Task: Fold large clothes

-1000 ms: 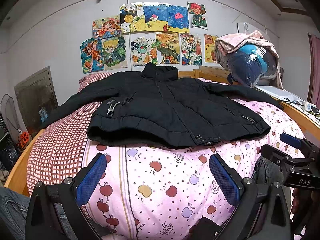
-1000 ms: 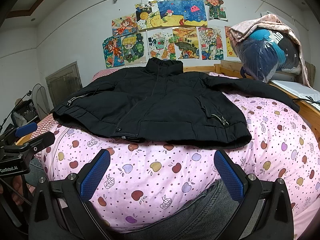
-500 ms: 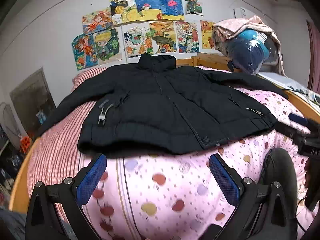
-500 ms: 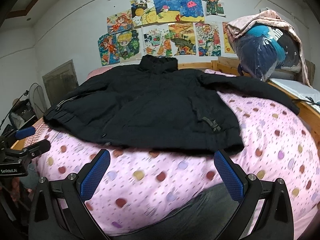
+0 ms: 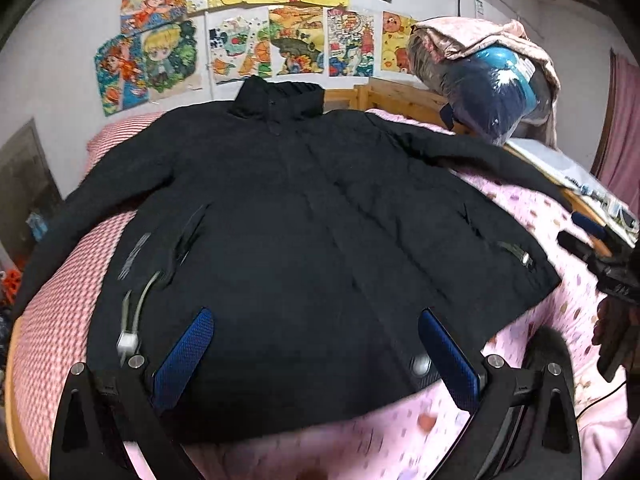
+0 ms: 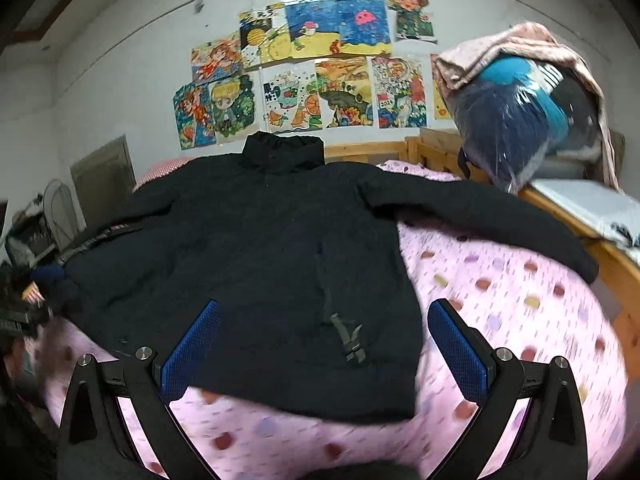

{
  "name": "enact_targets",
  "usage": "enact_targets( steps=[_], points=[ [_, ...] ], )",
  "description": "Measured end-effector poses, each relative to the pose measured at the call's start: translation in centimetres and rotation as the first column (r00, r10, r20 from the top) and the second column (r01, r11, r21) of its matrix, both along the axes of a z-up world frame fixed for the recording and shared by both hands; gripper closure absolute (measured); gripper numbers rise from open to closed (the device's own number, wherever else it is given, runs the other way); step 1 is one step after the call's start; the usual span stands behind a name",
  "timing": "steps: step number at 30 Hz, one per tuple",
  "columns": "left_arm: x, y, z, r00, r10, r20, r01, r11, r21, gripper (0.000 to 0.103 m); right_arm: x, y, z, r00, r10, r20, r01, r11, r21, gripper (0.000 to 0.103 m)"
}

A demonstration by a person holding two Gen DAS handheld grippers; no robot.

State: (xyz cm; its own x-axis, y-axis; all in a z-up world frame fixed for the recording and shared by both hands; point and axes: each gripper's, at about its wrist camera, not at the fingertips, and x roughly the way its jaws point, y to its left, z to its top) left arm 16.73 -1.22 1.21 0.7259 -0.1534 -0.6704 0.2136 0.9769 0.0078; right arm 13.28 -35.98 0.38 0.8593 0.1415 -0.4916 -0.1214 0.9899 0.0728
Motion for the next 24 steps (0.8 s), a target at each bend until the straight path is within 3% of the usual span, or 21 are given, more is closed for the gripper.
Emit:
enact_targets(
  steps=[3,9,13,18,24],
  points=[
    [2.3,-1.0,0.4,0.999,-0.03,-0.011,0.03,1.0,0.006,0.0,1.9,-1.4,0.1,0.999,-0.001,-0.033,-0.001,0.999,-0.046,0.001],
    [7.4,-4.2,0.8,0.995,-0.102,-0.006,0.102,0.994,0.044,0.0,5.9,-7.1,-0.4,0.971,-0.187,-0.151,0.19,0.982,0.008,0.001],
    [11.6,-6.2,1.0,0.993,-0.121,-0.015,0.121,0.992,0.044,0.0,8.3,-11.0,-1.0,0.938,-0.264,-0.225,0.295,0.948,0.117,0.001],
    [17.7,-8.5,0.4,0.992,-0.118,-0.035,0.119,0.993,0.022,0.0,11.7,-13.6,-0.9,0.929,-0.283,-0.237,0.341,0.903,0.26,0.001],
    [24.4,-11.7,-1.2,0.994,-0.103,-0.036,0.104,0.995,0.004,0.0,15.4,-15.5,-3.2,0.921,-0.323,-0.217,0.389,0.802,0.453,0.001]
  ],
)
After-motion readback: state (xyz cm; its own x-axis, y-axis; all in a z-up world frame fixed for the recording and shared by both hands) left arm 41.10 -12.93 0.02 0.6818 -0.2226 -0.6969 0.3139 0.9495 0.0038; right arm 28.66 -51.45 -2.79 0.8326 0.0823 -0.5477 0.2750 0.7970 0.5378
